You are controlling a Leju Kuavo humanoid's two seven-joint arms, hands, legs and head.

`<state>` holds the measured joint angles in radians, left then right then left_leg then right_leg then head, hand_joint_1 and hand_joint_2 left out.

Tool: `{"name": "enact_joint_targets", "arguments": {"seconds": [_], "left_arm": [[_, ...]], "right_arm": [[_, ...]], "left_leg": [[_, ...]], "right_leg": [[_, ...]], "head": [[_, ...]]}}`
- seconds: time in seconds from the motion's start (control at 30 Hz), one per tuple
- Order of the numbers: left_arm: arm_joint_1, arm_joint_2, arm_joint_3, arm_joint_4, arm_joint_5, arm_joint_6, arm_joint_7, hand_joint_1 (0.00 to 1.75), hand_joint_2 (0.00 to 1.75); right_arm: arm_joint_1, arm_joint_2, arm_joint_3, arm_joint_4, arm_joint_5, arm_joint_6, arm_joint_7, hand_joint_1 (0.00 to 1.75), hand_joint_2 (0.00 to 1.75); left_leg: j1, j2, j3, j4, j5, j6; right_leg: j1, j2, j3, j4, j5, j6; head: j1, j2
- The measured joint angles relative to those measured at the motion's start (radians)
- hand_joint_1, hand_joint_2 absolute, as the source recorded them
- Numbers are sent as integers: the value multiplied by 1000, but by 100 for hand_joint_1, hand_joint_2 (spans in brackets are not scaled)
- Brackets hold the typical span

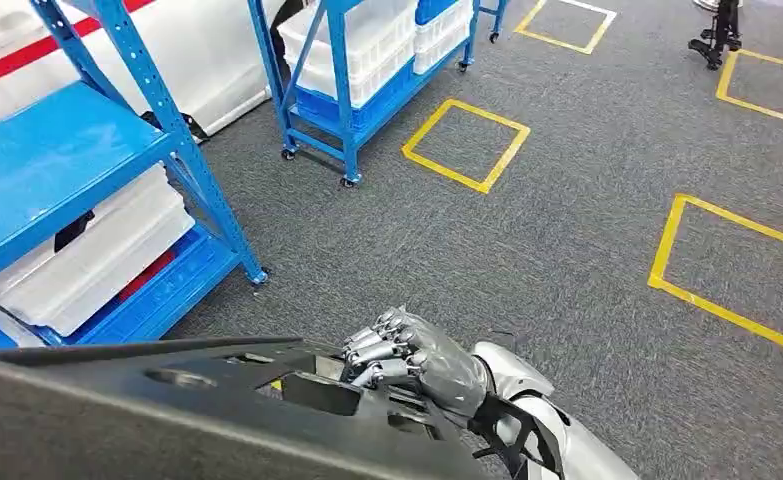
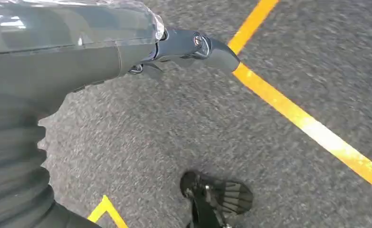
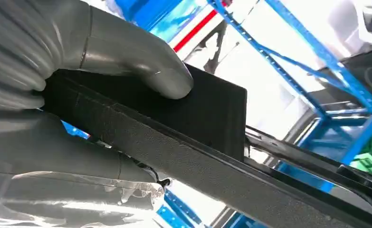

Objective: Take the parts from the cabinet and place them on the table.

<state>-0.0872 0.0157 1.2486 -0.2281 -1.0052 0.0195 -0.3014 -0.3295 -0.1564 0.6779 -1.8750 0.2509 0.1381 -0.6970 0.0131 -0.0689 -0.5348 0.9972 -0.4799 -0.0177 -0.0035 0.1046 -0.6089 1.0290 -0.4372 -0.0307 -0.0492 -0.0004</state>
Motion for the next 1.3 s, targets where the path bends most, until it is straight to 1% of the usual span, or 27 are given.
{"name": "enact_joint_targets", "arguments": {"seconds": [0.1, 0.13, 0.17, 0.2, 0.27, 0.3, 0.33, 0.4, 0.43, 0.47, 0.6, 0.63, 0.67, 0.7, 0.77, 0.8, 0.83, 0.87, 0.9, 0.93, 0.97, 1.0, 1.1, 1.13, 1.2, 1.23, 1.3], "left_arm": [[-3, -1, 1, 0, 1, -6, 2, 0, 175], [-5, -3, 1, 0, 1, -7, 2, 0, 175], [-6, -4, 1, 0, 2, -7, 2, 0, 175], [-4, -6, 3, 0, 4, -7, 3, 0, 175], [5, -11, 6, 0, 9, -3, 5, 0, 175], [7, -12, 7, 0, 10, -2, 5, 0, 175], [6, -15, 8, 0, 11, -2, 5, 0, 175], [5, -20, 15, 0, 12, -1, 7, 0, 175], [5, -23, 18, 0, 12, -1, 7, 0, 175], [5, -25, 21, 0, 12, -1, 7, 0, 175], [4, -34, 23, 0, 11, 2, 5, 0, 175], [0, -34, 23, 0, 11, 5, 4, 0, 175], [-1, -36, 23, 0, 11, 8, 3, 0, 175], [0, -38, 24, 0, 11, 11, 3, 0, 175], [5, -39, 26, 0, 12, 16, 4, 0, 175], [8, -39, 27, 0, 12, 17, 5, 0, 175], [11, -40, 28, 0, 12, 17, 5, 0, 175], [11, -41, 29, 0, 12, 17, 5, 0, 175], [10, -41, 29, 0, 12, 18, 5, 0, 175], [10, -42, 29, 0, 12, 18, 5, 0, 175], [11, -42, 29, 0, 12, 18, 5, 0, 175], [11, -42, 30, 0, 12, 18, 5, 0, 175], [9, -44, 31, 0, 12, 18, 5, 0, 175], [7, -45, 31, 0, 12, 18, 5, 0, 175], [4, -47, 31, 0, 12, 18, 5, 0, 175], [6, -47, 31, 0, 11, 18, 5, 0, 175], [12, -47, 31, 0, 10, 17, 2, 0, 175]], "right_arm": [[2, -10, 1, 4, 18, -8, 6, 171, 175], [3, -15, 0, 3, 22, -11, 8, 171, 175], [2, -21, -3, 3, 25, -14, 11, 171, 175], [2, -23, -7, 3, 31, -15, 16, 171, 175], [9, -30, -12, 5, 41, -12, 27, 171, 175], [12, -33, -17, 7, 37, -3, 32, 171, 175], [12, -37, -23, 11, 28, 11, 39, 171, 175], [11, -40, -33, 15, 1, 43, 52, 171, 175], [10, -40, -37, 15, -13, 60, 60, 171, 175], [7, -40, -42, 16, -25, 73, 65, 171, 175], [3, -40, -48, 27, -117, 139, 102, 171, 175], [2, -40, -48, 31, -134, 143, 108, 171, 175], [0, -38, -48, 36, -140, 141, 111, 171, 175], [-4, -36, -48, 45, -148, 135, 116, 171, 175], [-5, -32, -48, 60, -161, 124, 119, 171, 175], [-4, -32, -48, 69, -169, 124, 119, 171, 175], [-2, -32, -48, 76, -178, 124, 119, 171, 175], [-2, -32, -48, 81, -184, 124, 119, 171, 175], [-2, -32, -48, 85, -186, 124, 119, 171, 175], [-2, -32, -48, 88, -188, 124, 119, 171, 175], [-2, -32, -48, 91, -189, 124, 119, 171, 175], [-3, -32, -48, 93, -191, 124, 119, 171, 175], [-2, -32, -48, 100, -193, 125, 119, 171, 175], [-2, -32, -48, 101, -193, 125, 119, 171, 175], [-4, -33, -48, 102, -195, 125, 119, 171, 175], [-4, -33, -48, 103, -199, 125, 119, 171, 175], [2, -33, -49, 108, -214, 129, 119, 171, 175]], "left_leg": [[-5, 28, 0, -2, 7, 15], [6, 43, 5, -16, 16, 24], [2, 51, 7, -21, 19, 31], [-1, 64, 6, -21, 19, 37], [-6, 90, 4, -18, 17, 39], [-6, 104, 3, -16, 16, 40], [-7, 115, 2, -13, 15, 39], [-6, 135, 3, -7, 8, 35], [-6, 144, 4, -2, 4, 31], [-9, 152, 5, 0, 0, 27], [-14, 184, 9, 1, -6, 5], [-13, 187, 7, 5, -12, -2], [-7, 139, 0, 27, -33, -8], [-4, 105, -24, 86, -73, -10], [-3, 80, -98, 249, -150, -15], [-3, 78, -127, 309, -166, -17], [-2, 78, -136, 324, -158, -17], [-2, 77, -121, 288, -125, -16], [0, 75, -87, 210, -76, -14], [3, 58, -43, 113, -26, -13], [8, 11, -13, 38, 2, -11], [7, -9, -3, 16, -10, -7], [0, 17, -3, 16, -7, 8], [7, 30, -2, 4, 1, 21], [5, 54, 0, -4, 9, 36], [1, 68, -2, -4, 9, 38], [-5, 96, -4, -3, 8, 41]], "right_leg": [[-5, 29, -7, -10, 12, 24], [-4, 5, -8, -1, 5, 27], [3, -51, -21, 27, -20, 32], [1, -77, -50, 87, -59, 36], [-6, -93, -126, 245, -126, 43], [-8, -94, -149, 292, -135, 46], [-10, -96, -144, 285, -118, 48], [-12, -109, -72, 153, -45, 49], [-11, -130, -20, 61, -8, 47], [-2, -180, 8, 5, -25, 35], [8, -136, 0, 1, -13, 12], [-3, -126, 3, -10, -6, 3], [-4, -119, 4, -13, -3, -1], [-5, -112, 3, -13, -1, -6], [-4, -89, 0, -12, 0, -9], [-3, -78, -1, -12, 1, -9], [-3, -65, -1, -11, 1, -9], [-3, -53, -1, -9, 1, -8], [-4, -39, -1, -6, 1, -8], [-4, -27, 0, -4, 1, -5], [-5, -16, -1, -3, 1, -1], [1, -6, -5, 3, 1, 7], [-8, 26, -16, -6, 16, 28], [-2, 36, -19, -7, 18, 37], [3, -53, -46, 51, -30, 37], [1, -80, -83, 133, -76, 40], [-3, -96, -154, 289, -136, 43]], "head": [[0, 0], [0, 0], [1, 0], [0, 0], [0, 0], [0, 0], [0, 0], [0, 0], [0, 0], [0, 0], [0, 0], [0, 0], [0, 0], [0, 0], [0, 0], [0, 0], [0, 0], [0, 0], [0, 0], [0, 0], [0, 0], [0, 0], [0, 0], [0, 0], [1, 0], [0, 0], [0, 0]]}}
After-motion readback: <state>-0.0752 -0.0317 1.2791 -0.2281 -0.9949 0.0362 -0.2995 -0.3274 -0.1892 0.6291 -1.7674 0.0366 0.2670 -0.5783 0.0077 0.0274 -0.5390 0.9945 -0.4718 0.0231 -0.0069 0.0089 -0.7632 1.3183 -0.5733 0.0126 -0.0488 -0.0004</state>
